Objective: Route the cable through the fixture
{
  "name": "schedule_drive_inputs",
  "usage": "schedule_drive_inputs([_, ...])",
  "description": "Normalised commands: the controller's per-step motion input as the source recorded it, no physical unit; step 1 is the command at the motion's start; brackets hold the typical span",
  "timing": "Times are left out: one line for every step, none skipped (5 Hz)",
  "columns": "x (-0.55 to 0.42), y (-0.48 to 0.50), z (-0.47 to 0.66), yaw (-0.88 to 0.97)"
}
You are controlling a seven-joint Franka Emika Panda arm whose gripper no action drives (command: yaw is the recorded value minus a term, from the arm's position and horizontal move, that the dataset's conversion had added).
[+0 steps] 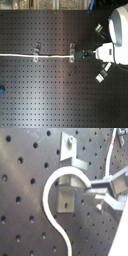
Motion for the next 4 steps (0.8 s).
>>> schedule_drive_inputs([-0.081,0.230,0.21,-0.15])
schedule_drive_inputs([-0.016,0.178,0.12,-0.06])
schedule_drive_inputs([-0.014,0.132,0.14,0.00])
schedule_drive_inputs([-0.287,0.166,0.22,0.00])
